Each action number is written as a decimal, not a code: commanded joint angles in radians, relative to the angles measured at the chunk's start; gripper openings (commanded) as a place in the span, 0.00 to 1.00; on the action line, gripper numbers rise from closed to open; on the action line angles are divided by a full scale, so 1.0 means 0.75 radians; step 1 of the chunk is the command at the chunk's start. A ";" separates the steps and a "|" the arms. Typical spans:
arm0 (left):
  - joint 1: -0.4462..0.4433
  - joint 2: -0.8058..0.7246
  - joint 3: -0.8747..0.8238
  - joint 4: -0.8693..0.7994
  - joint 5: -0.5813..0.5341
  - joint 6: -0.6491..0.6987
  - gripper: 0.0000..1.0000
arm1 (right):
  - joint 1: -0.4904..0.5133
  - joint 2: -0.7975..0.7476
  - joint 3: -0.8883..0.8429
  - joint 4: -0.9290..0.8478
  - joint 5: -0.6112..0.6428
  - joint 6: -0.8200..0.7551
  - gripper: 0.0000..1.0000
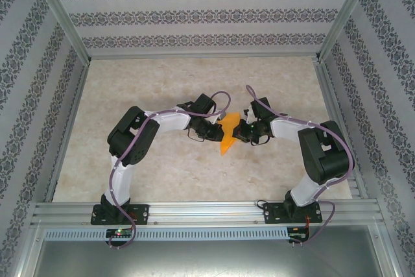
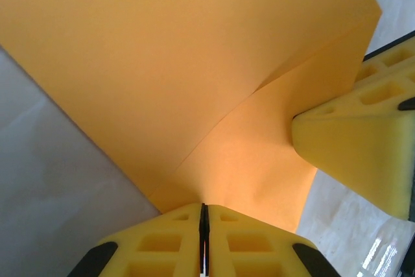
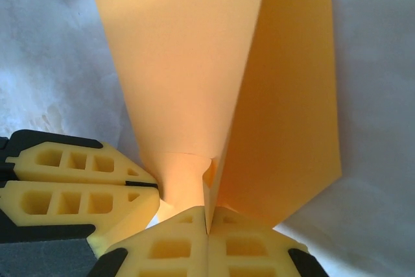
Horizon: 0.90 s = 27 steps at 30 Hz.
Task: Fold a paper plane with a square sheet of paper (pick it up from the middle)
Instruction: Fourth fold the wing at the center of the table.
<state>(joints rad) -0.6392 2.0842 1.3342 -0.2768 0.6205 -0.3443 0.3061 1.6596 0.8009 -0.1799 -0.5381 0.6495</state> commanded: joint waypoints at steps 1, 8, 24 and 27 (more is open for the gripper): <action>0.014 0.036 0.029 0.007 -0.019 0.023 0.12 | 0.024 0.010 0.042 -0.054 0.022 -0.031 0.00; 0.016 0.044 0.021 0.008 -0.025 0.032 0.11 | 0.042 0.032 0.079 -0.088 0.018 -0.043 0.01; 0.016 0.062 0.009 0.014 -0.034 0.045 0.11 | 0.058 0.081 0.120 -0.068 -0.019 -0.017 0.01; 0.018 0.064 0.003 0.015 -0.034 0.047 0.10 | 0.058 0.092 0.116 -0.036 -0.041 0.006 0.01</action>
<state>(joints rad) -0.6392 2.0880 1.3357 -0.2764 0.6212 -0.3393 0.3386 1.7077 0.8703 -0.2329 -0.5434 0.6327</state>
